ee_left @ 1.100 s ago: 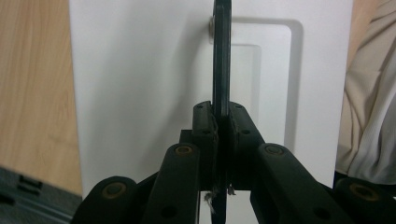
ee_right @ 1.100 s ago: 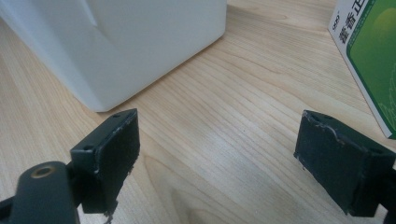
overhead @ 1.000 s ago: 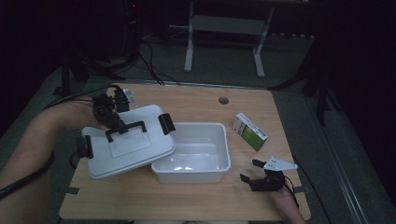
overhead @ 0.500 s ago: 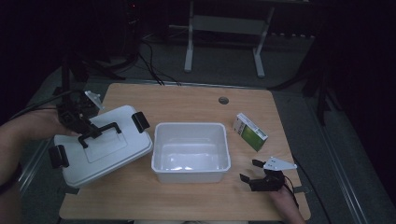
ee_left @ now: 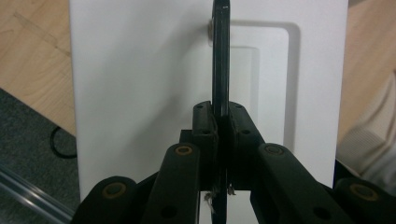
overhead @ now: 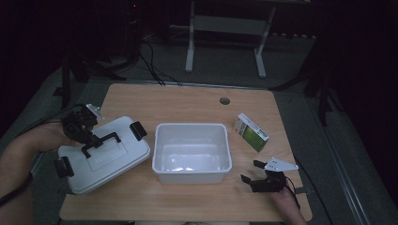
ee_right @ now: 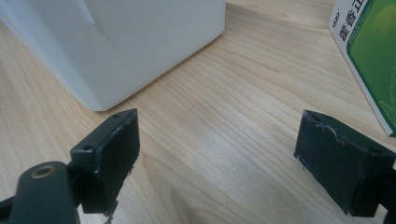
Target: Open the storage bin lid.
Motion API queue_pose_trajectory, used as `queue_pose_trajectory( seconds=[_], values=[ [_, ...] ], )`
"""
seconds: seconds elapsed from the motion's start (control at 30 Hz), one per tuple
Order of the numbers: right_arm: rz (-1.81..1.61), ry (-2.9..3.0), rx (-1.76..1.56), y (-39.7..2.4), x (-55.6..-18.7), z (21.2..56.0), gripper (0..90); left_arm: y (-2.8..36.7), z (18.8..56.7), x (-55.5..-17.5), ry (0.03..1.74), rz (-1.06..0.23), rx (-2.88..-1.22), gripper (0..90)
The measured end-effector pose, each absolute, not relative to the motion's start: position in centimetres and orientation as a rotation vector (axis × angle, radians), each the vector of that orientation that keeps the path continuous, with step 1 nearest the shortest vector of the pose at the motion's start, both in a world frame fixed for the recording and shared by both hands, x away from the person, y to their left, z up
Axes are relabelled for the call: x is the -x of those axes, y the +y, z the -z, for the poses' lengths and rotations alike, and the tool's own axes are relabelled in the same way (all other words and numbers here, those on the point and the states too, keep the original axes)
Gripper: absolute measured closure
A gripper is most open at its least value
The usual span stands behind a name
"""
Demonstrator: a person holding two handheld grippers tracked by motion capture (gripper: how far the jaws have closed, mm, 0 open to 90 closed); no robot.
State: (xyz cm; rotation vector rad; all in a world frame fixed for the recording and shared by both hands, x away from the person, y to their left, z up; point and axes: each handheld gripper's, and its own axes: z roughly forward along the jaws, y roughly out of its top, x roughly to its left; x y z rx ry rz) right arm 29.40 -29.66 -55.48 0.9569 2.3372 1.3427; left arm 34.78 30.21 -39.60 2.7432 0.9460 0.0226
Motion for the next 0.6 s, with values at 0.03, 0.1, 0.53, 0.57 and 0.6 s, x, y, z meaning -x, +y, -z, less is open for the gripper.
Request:
queue_pose_trajectory(
  seconds=[0.03,0.1,0.53,0.57,0.6],
  values=[
    [-1.342,2.338,-0.957,-29.6,-29.4,55.5,13.5,30.2,40.2,-34.9,0.946,-0.014,-2.739,83.8],
    [-1.34,2.34,-0.956,-29.6,-29.4,55.5,13.5,30.0,41.2,-35.1,0.944,-0.013,-2.749,83.8],
    [-1.341,2.339,-0.952,-29.7,-29.4,55.5,13.5,29.2,45.6,-35.9,0.953,0.051,-2.762,83.8],
    [-1.341,2.34,-0.953,-29.7,-29.4,55.5,13.5,29.2,45.8,-35.9,0.955,0.057,-2.761,83.8],
    [-1.341,2.34,-0.953,-29.7,-29.4,55.5,13.5,29.2,46.0,-36.0,0.959,0.056,-2.762,83.7]
  ],
)
